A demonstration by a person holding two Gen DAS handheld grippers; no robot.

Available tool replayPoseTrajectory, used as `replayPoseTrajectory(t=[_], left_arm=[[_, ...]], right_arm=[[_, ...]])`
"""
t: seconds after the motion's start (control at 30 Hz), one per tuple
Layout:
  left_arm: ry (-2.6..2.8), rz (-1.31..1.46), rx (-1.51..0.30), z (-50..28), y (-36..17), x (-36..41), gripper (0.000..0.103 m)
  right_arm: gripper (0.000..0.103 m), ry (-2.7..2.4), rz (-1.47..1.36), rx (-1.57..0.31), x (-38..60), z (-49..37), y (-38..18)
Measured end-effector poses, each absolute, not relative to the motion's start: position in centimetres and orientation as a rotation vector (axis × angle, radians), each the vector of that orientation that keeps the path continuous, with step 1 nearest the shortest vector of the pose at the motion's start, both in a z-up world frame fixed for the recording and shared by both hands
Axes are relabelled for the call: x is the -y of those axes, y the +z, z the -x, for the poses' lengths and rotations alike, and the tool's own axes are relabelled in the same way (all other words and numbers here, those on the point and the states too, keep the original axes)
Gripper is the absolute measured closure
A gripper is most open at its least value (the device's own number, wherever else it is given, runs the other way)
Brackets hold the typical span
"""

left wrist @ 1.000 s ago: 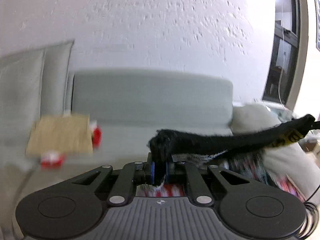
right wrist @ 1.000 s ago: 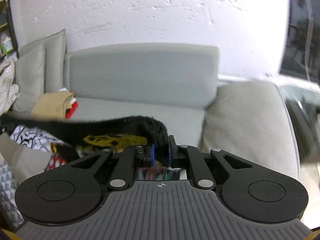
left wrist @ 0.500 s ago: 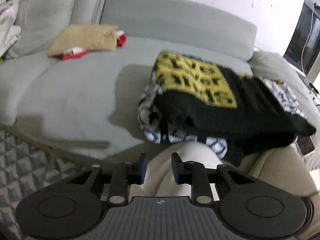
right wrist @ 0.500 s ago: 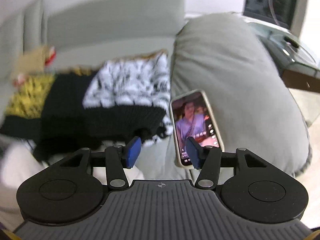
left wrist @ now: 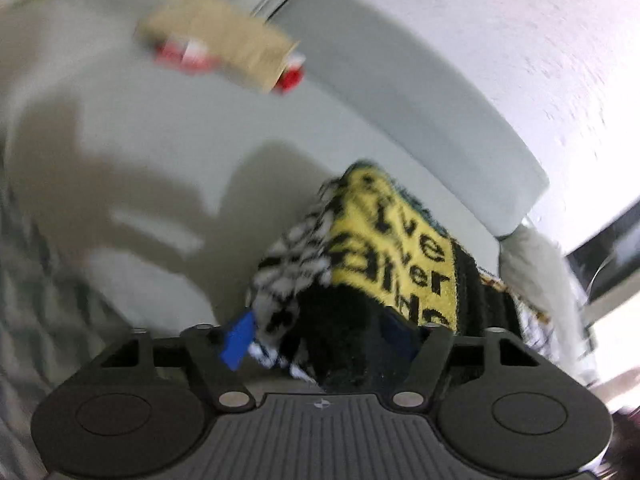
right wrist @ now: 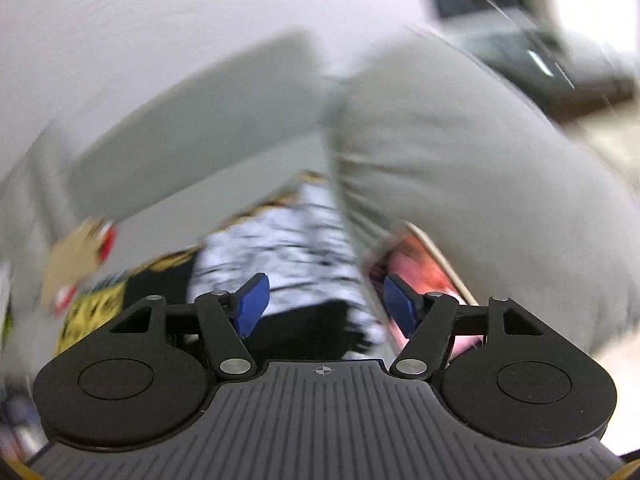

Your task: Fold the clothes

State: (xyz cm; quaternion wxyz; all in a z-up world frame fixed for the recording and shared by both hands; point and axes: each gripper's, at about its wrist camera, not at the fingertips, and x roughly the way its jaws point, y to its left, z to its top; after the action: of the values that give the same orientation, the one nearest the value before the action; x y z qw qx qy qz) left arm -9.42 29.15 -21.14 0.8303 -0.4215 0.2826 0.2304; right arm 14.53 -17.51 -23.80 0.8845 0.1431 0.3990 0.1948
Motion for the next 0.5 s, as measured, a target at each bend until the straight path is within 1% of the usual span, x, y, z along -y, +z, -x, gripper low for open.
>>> replayPoseTrajectory(t=[0.03, 0.1, 0.17, 0.2, 0.23, 0.27, 0.3, 0.33, 0.37, 0.43, 0.5], left_arm=[[0.466, 0.942, -0.599, 9.4, -21.7, -29.4, 0.055], [0.424, 0.981, -0.604, 9.1, -22.2, -29.3, 0.057], [0.397, 0.961, -0.616, 8.5, -22.1, -29.1, 0.061], [0.388, 0.951, -0.621, 8.2, -22.0, -29.0, 0.066], [0.382, 0.937, -0.624, 7.9, -21.8, -28.8, 0.077], [0.383, 0.915, -0.626, 7.7, -21.4, -28.6, 0.085], [0.385, 0.893, -0.628, 7.5, -21.0, -28.3, 0.092], [0.384, 0.866, -0.621, 7.5, -20.5, -28.0, 0.093], [0.375, 0.828, -0.595, 7.6, -19.6, -27.6, 0.093], [0.35, 0.75, -0.535, 8.0, -17.4, -26.7, 0.093], [0.344, 0.696, -0.513, 8.1, -16.3, -26.2, 0.093]], right_arm=[[0.038, 0.389, -0.378, -0.882, 18.5, -15.6, -25.0], [0.04, 0.424, -0.521, -0.966, 19.7, -16.9, -27.0], [0.041, 0.469, -0.633, -1.041, 20.0, -17.7, -28.8], [0.041, 0.48, -0.662, -1.073, 19.8, -18.0, -29.5], [0.042, 0.493, -0.673, -1.101, 19.5, -18.3, -30.1], [0.05, 0.502, -0.683, -1.122, 19.1, -18.4, -30.5], [0.084, 0.513, -0.697, -1.131, 18.7, -18.4, -30.8], [0.091, 0.525, -0.701, -1.129, 18.3, -18.3, -30.7], [0.091, 0.521, -0.685, -1.102, 17.9, -17.9, -30.0], [0.092, 0.542, -0.604, -0.987, 17.4, -16.7, -27.4], [0.092, 0.541, -0.532, -0.896, 17.2, -15.6, -24.9]])
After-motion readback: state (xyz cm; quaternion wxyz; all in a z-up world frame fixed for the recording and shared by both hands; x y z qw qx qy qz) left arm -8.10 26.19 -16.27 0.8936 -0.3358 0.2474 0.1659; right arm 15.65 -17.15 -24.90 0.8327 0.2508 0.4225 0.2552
